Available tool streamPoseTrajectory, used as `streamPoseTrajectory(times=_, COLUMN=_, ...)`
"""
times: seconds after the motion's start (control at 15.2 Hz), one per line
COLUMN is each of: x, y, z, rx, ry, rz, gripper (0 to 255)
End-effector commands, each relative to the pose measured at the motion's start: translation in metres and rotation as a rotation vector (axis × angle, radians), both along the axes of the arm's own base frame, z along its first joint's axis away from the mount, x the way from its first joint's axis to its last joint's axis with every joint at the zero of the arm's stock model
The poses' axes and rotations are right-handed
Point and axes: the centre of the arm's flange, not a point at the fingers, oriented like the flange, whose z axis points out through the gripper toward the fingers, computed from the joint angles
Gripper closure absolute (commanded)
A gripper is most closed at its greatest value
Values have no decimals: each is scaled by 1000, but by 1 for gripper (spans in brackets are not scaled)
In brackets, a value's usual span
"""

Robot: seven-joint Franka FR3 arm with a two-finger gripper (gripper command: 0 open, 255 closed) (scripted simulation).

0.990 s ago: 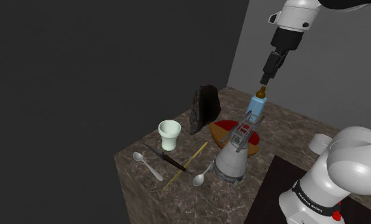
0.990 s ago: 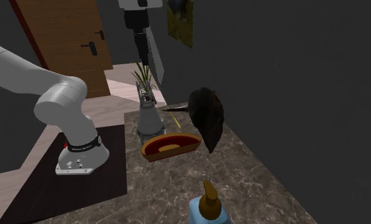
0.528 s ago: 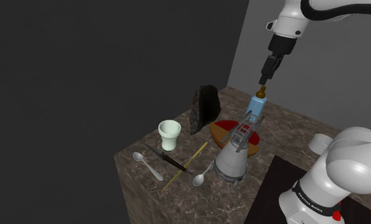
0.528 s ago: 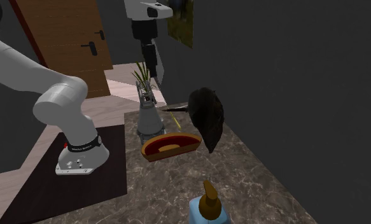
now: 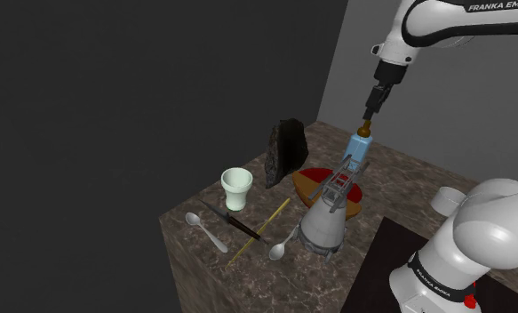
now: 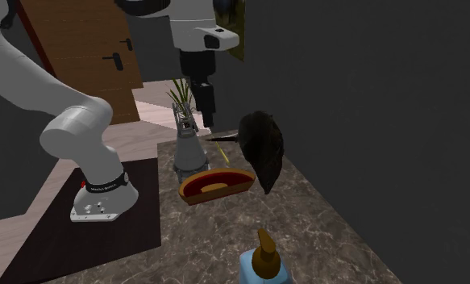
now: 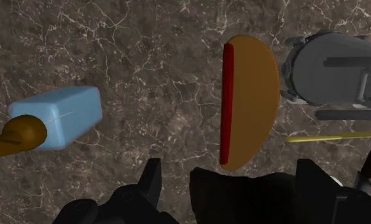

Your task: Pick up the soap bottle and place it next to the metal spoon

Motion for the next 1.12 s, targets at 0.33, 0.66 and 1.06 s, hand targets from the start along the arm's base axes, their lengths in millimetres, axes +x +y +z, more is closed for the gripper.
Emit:
streamPoseTrajectory(times=0.33, x=23, y=-83, z=-36, rx=-9, ry=6, rz=0, gripper=0)
streamPoseTrajectory(times=0.66, x=40, y=-142, z=-60, rx=-15, ry=10, rz=-1, gripper=0)
streamPoseTrajectory(times=1.06, x=60, y=-212, z=-88, rx=-22, ry=15, rz=-2, gripper=0)
